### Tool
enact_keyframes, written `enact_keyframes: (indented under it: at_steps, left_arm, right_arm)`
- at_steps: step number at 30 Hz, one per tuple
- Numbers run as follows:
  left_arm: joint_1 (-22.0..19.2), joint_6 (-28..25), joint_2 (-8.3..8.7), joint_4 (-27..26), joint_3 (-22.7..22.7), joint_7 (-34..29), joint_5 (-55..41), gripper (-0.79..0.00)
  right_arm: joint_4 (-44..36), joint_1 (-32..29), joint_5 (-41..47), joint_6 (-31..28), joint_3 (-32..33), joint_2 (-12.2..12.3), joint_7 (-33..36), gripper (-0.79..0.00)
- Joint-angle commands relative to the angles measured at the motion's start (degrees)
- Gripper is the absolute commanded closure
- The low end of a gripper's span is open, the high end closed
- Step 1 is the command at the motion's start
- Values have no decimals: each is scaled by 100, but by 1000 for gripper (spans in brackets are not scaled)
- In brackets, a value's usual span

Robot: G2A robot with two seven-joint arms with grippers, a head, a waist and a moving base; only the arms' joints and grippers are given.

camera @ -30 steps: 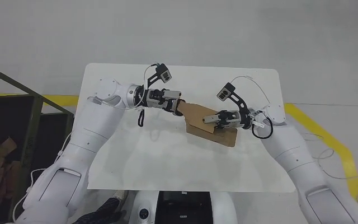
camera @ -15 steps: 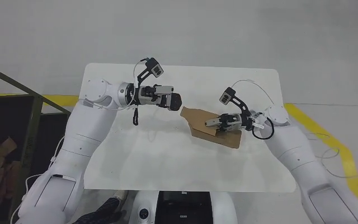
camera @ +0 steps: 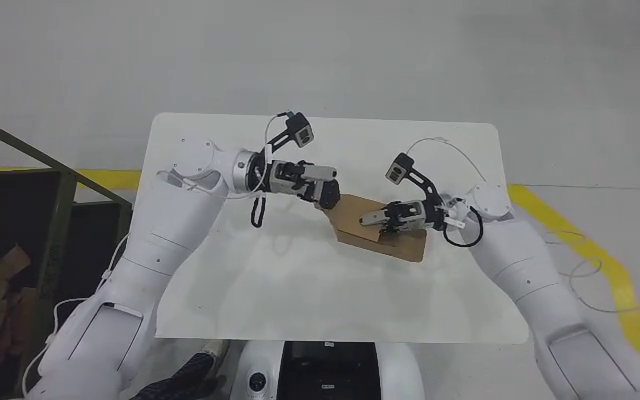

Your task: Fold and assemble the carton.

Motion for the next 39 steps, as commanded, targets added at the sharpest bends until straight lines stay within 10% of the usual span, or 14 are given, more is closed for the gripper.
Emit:
enact_keyframes:
  at_steps: [1,39]
  left_arm:
    - [-30,-10,-2,71,25,26,74,-785]
    - [-98,-119,-46,216,253,12,35,-785]
  right_arm:
    - [-37,-14,3,10,37,4,10,0]
    - [-278,-155,498,64,253,-11,63,0]
